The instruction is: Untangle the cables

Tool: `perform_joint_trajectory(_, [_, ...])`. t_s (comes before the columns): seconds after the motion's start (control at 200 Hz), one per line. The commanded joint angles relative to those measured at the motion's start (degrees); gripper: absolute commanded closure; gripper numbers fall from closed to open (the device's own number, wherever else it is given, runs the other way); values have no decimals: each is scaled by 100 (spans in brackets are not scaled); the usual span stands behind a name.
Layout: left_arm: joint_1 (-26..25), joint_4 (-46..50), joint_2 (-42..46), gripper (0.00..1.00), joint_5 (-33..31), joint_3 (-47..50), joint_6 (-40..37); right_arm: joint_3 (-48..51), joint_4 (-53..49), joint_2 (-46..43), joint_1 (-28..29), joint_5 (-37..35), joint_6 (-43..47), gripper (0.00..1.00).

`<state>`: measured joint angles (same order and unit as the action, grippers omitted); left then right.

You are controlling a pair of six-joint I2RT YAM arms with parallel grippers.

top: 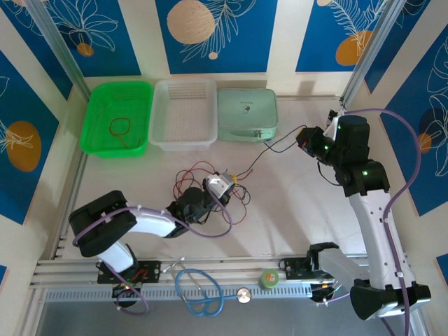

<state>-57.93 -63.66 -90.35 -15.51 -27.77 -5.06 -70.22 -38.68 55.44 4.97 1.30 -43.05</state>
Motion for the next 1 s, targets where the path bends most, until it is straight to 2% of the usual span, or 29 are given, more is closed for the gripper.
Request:
perform_joint_trajectory(0.0, [-16, 232, 214, 100, -512, 120, -179, -125, -144, -130, -166, 46, 186, 100])
perform_joint_trajectory(0.225, [80, 591, 356, 100, -922, 265, -112, -654, -559, -139, -531, -140, 582, 100])
perform_joint_trajectory(0.41, [168, 849, 409, 100, -1233, 334, -21, -1076, -815, -143, -1106, -213, 925, 100])
perform_joint_trajectory(0.59, [260, 1223, 490, 100, -1684, 329, 1, -1511, -950, 4, -1672, 171, 1103, 100])
perform_joint_trajectory(0.825, [409, 1613, 519, 100, -2071, 307, 118, -2087, -1011, 196, -1978, 738, 1092, 100])
perform_joint_trajectory(0.995, [476, 1642, 533, 100, -1917, 316, 183, -2452, -1055, 298, -2025, 1075, 1046, 100])
